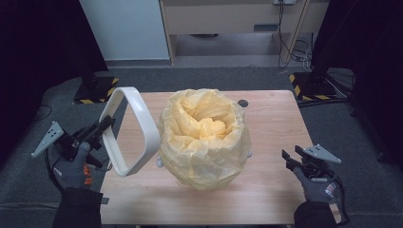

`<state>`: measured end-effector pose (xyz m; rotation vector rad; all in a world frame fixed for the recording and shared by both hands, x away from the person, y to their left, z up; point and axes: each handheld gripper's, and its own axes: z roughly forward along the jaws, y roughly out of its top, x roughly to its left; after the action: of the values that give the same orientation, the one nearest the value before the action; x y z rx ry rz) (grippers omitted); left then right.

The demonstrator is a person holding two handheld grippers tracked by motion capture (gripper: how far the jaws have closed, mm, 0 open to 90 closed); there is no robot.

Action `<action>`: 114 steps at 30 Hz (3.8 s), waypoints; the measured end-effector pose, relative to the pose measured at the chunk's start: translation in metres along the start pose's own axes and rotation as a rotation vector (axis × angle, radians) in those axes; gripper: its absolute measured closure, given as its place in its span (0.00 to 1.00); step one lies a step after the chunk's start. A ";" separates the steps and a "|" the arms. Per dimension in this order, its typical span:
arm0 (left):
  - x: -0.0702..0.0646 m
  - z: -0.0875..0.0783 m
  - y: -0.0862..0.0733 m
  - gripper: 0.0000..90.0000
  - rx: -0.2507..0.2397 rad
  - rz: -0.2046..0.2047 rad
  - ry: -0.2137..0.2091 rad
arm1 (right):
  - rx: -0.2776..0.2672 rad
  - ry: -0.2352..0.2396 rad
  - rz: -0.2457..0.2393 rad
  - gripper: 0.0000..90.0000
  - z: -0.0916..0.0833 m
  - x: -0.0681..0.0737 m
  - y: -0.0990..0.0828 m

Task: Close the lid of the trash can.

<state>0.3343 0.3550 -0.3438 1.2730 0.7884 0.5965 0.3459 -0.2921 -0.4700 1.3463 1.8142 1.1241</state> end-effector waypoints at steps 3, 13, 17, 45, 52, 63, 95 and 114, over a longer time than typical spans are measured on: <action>-0.008 0.009 0.009 0.88 -0.005 0.012 -0.023 | -0.004 0.000 0.004 0.48 0.000 0.000 0.000; -0.028 0.040 0.031 0.88 0.003 0.056 -0.089 | -0.009 -0.001 0.007 0.48 -0.001 -0.002 0.000; -0.036 0.053 0.038 0.88 0.017 0.071 -0.111 | -0.010 -0.001 0.007 0.48 -0.001 -0.002 0.000; -0.079 0.128 0.062 0.88 0.215 0.155 -0.240 | -0.051 -0.015 0.016 0.48 -0.003 -0.001 0.005; -0.085 0.147 0.064 0.88 0.312 0.177 -0.246 | -0.067 -0.015 0.018 0.48 -0.004 -0.001 0.008; -0.085 0.165 0.055 0.87 0.413 0.157 -0.201 | -0.170 -0.022 0.051 0.47 -0.012 -0.002 0.023; -0.096 0.180 0.050 0.70 0.496 0.069 -0.056 | -0.511 0.100 -0.015 0.42 -0.047 0.061 0.126; -0.096 0.180 0.049 0.69 0.501 0.075 -0.055 | -0.610 0.237 -0.100 0.41 -0.068 0.110 0.166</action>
<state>0.4204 0.1833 -0.2597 1.7750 0.8785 0.4325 0.3284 -0.1856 -0.2898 0.7826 1.4823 1.6611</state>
